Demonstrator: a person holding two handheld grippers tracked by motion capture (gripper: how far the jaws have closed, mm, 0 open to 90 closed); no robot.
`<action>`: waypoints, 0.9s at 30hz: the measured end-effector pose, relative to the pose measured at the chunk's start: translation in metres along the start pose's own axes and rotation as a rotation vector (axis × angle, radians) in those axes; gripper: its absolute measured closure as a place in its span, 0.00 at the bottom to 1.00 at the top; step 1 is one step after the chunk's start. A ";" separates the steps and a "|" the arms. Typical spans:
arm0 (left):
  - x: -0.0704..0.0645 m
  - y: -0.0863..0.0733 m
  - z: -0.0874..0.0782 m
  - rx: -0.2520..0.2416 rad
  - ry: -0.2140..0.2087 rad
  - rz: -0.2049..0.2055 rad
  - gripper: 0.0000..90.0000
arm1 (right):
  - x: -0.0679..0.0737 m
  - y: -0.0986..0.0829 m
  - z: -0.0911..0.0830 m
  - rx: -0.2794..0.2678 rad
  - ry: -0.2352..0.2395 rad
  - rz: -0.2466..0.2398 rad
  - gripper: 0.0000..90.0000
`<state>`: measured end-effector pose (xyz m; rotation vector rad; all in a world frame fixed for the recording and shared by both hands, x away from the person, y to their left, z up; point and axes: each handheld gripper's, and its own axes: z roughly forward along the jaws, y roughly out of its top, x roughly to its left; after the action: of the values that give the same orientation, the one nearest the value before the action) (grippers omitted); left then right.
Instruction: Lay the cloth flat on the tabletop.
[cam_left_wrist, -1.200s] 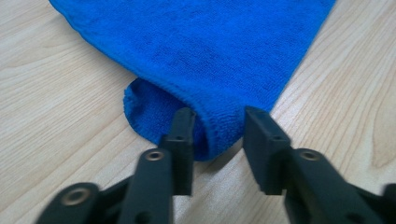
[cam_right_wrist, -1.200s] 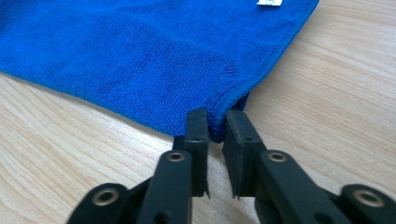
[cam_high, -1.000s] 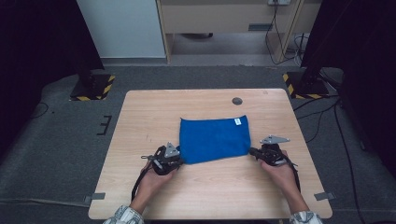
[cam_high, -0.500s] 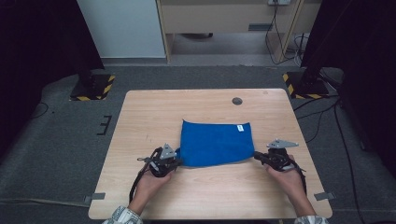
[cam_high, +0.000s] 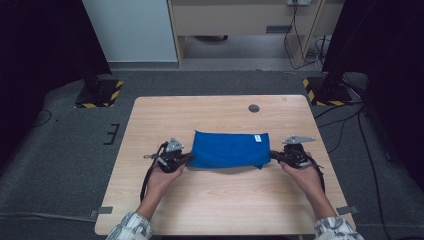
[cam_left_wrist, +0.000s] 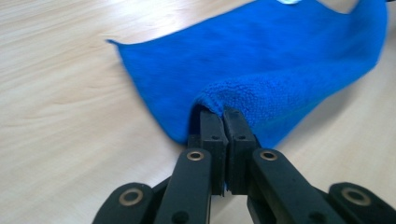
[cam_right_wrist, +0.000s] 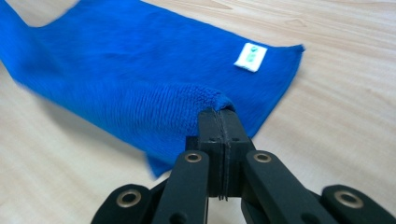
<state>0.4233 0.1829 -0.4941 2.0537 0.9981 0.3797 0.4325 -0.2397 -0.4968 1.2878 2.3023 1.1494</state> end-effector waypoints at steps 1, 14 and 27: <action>0.007 0.002 0.006 0.007 0.017 -0.014 0.98 | -0.003 0.003 0.004 0.010 -0.007 0.003 1.00; 0.032 0.009 0.052 0.044 0.101 -0.065 0.83 | -0.027 0.017 0.055 0.081 -0.076 0.056 0.95; 0.027 -0.014 -0.009 -0.086 0.123 -0.082 0.36 | -0.001 -0.021 0.002 -0.059 -0.093 0.048 0.47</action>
<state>0.4284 0.2138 -0.5016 1.9245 1.1173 0.5024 0.4214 -0.2457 -0.5140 1.3528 2.1668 1.1389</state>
